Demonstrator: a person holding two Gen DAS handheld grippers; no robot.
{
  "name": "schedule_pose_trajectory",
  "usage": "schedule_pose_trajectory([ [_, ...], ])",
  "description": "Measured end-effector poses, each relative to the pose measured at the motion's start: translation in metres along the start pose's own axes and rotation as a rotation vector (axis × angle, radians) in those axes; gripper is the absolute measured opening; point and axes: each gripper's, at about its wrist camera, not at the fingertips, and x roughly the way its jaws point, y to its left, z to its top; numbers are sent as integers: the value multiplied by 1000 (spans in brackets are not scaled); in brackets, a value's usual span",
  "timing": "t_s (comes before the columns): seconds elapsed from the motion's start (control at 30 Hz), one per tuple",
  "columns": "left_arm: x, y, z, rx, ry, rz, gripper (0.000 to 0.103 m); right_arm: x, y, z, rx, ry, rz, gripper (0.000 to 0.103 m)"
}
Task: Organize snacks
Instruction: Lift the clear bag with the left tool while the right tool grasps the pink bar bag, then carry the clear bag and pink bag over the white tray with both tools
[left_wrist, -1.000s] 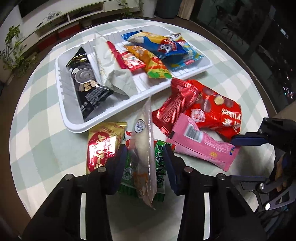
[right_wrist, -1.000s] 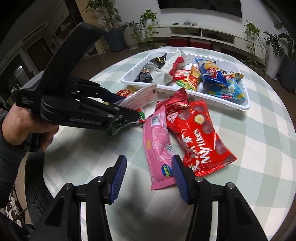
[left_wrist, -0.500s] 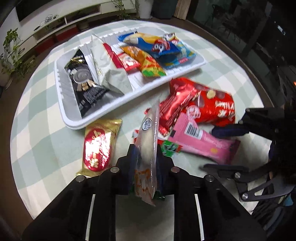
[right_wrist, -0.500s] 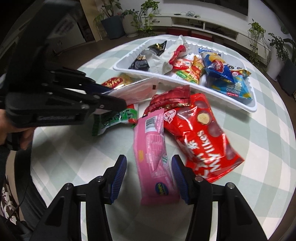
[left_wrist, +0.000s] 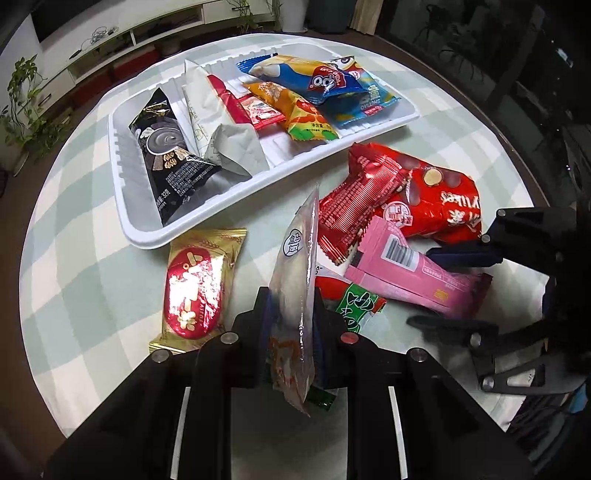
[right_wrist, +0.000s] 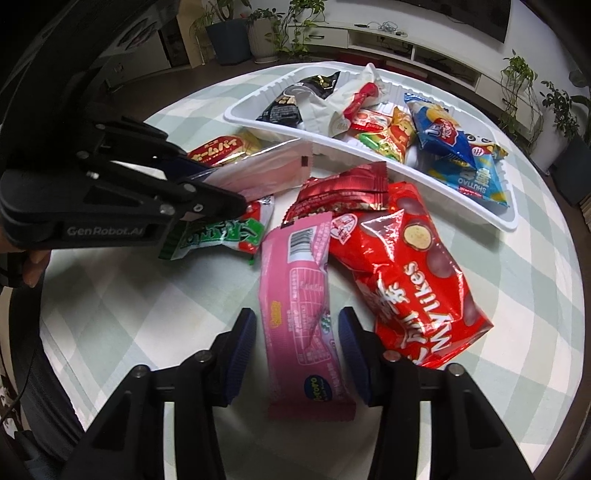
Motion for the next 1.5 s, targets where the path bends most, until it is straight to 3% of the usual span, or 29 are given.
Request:
schedule_pose_trajectory([
  [0.33, -3, -8, -8, 10, 0, -6, 16, 3, 1, 5, -16, 13, -24, 42],
  [0.7, -14, -16, -34, -17, -35, -41, 15, -3, 5, -4, 1, 0, -8, 21],
  [1.5, -57, -7, -80, -207, -192, -213, 15, -44, -6, -31, 189, -106, 190, 19],
])
